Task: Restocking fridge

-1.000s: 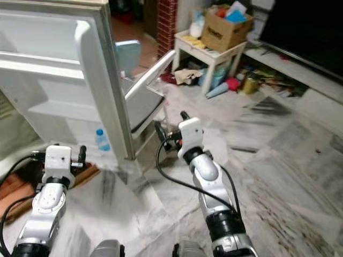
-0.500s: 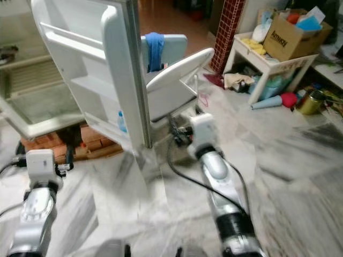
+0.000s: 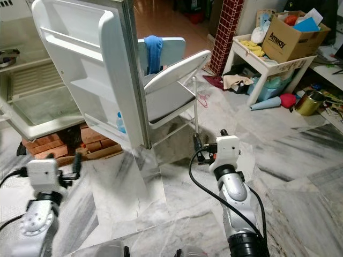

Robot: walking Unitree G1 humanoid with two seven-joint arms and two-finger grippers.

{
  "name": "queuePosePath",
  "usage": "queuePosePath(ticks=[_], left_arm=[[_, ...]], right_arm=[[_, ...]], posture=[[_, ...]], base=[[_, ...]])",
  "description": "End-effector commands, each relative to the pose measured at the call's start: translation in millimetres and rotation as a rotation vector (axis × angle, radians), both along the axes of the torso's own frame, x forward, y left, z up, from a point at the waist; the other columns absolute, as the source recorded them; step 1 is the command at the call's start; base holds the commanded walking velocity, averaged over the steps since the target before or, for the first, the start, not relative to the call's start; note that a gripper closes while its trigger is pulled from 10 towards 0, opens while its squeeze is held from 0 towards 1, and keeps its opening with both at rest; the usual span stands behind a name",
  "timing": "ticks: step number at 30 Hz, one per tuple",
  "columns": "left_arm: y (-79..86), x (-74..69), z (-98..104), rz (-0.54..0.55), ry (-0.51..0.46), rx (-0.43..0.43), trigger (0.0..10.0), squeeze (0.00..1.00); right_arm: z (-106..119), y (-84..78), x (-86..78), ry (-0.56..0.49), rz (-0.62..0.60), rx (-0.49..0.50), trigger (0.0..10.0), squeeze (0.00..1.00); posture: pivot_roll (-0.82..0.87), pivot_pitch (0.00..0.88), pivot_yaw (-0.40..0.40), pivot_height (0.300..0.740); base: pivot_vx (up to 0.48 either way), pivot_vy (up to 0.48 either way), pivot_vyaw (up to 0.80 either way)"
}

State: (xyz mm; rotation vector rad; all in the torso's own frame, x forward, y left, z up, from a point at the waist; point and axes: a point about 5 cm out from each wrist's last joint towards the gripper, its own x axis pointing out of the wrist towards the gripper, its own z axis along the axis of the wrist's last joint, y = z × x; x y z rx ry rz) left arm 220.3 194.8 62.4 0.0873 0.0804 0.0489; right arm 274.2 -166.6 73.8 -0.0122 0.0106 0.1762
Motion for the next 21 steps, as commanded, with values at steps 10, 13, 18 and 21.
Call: queuePosePath(ticks=[10,13,18,21], left_arm=[[-9.3,9.1,13,-0.011,-0.064,-0.014,10.0,0.0],[-9.5,8.0,12,-0.013,-0.059,-0.016,10.0,0.0],[-8.7,8.5,11,-0.012,-0.055,-0.017,10.0,0.0],[-8.9,8.9,10,-0.012,-0.053,-0.017,10.0,0.0]], right_arm=[[19,14.2,12.1,-0.068,0.087,-0.013,10.0,0.0],[18,14.0,11.9,-0.064,0.087,-0.015,10.0,0.0],[19,12.3,13.8,-0.067,0.068,-0.023,10.0,0.0],[20,11.4,15.7,-0.069,0.062,-0.023,10.0,0.0]], posture=[[0.1,0.024,0.004,0.74],[0.1,0.026,0.003,0.74],[0.1,0.028,0.003,0.74],[0.09,0.029,0.004,0.74]], base=[[0.201,0.0,0.76],[0.342,0.0,0.23],[0.339,0.0,0.0],[0.341,0.0,0.0]])
